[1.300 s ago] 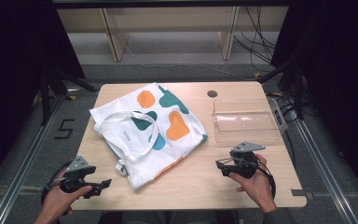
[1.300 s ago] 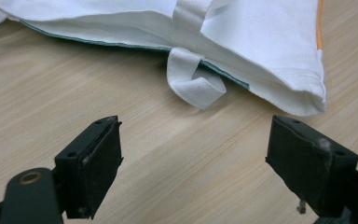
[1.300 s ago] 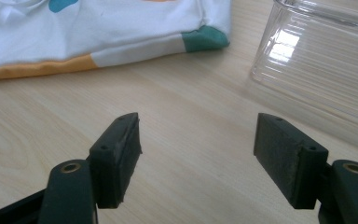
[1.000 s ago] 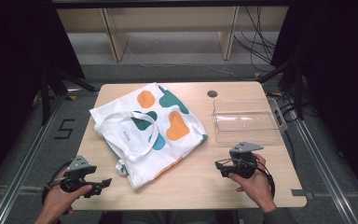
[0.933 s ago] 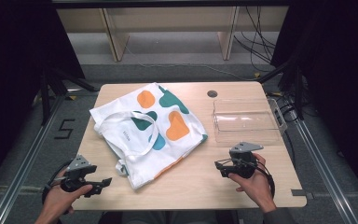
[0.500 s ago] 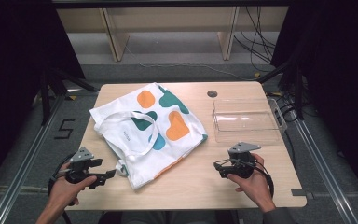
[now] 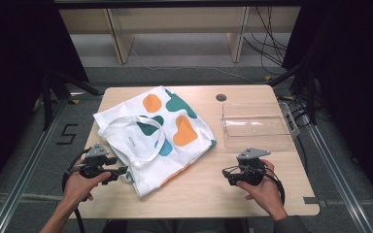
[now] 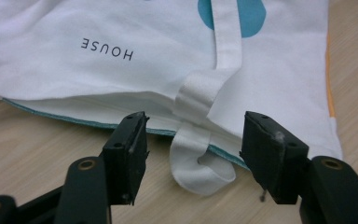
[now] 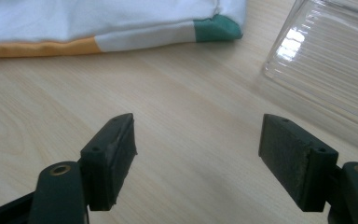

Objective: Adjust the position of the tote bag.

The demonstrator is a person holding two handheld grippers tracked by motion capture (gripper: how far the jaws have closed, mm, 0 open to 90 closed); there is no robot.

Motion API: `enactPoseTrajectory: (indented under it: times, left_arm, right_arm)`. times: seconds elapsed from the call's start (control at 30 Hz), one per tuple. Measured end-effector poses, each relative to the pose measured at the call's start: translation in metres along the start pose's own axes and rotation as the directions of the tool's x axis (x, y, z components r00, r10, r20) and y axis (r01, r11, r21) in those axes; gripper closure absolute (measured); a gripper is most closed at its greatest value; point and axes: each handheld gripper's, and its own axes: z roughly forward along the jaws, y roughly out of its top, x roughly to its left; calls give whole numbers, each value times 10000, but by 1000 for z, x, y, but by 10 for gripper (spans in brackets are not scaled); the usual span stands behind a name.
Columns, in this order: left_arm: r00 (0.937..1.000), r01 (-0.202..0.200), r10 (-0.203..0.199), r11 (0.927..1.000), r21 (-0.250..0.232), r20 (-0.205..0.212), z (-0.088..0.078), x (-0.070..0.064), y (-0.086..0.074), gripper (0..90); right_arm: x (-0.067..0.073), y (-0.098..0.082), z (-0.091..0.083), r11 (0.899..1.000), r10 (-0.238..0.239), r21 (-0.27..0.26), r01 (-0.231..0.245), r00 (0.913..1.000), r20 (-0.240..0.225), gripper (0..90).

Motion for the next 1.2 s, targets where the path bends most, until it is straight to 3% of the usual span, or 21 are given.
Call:
enactPoseTrajectory:
  times: [0.13,0.33,0.4,0.43,0.47,0.5,0.57,0.7,0.83,0.9,1.2]
  left_arm:
    - [9995,158,-167,9993,353,256,7,-2,4,447]
    - [9974,594,-629,9936,956,337,31,-1,9,465]
    - [9943,788,-853,9921,980,639,38,2,10,489]
    - [9942,847,-909,9912,1017,578,41,2,11,522]
    - [9954,736,-795,9918,1046,532,44,3,11,577]
    - [9943,909,-959,9907,1013,457,46,1,12,638]
    - [9921,1006,-1076,9894,1049,639,47,2,13,726]
    - [9958,618,-692,9911,1178,595,45,-5,11,794]
    - [9897,627,-736,9940,897,1232,49,-24,9,809]
    - [9888,267,-418,9940,1059,1429,48,-34,9,804]
    - [9814,-559,333,9918,1151,1890,54,-78,12,793]
  right_arm:
    - [-1,-1,2,9995,-296,-113,297,9995,57,279]
    - [1,0,1,10000,-94,-3,94,10000,-26,279]
    - [1,0,2,9999,-115,3,115,9999,-27,279]
    - [-1,-1,2,9992,-390,50,390,9992,1,279]
    - [-1,-1,2,9991,-414,67,414,9991,13,279]
    - [1,0,2,9998,-179,119,179,9998,-22,279]
    - [1,0,2,9991,-427,79,427,9991,-3,279]
    - [0,0,2,9984,-553,84,553,9985,-22,279]
    - [0,-1,3,9985,-551,29,551,9985,-26,279]
    - [0,-1,3,9984,-571,18,571,9984,-26,279]
    - [-1,-2,1,9986,-518,82,518,9987,-30,279]
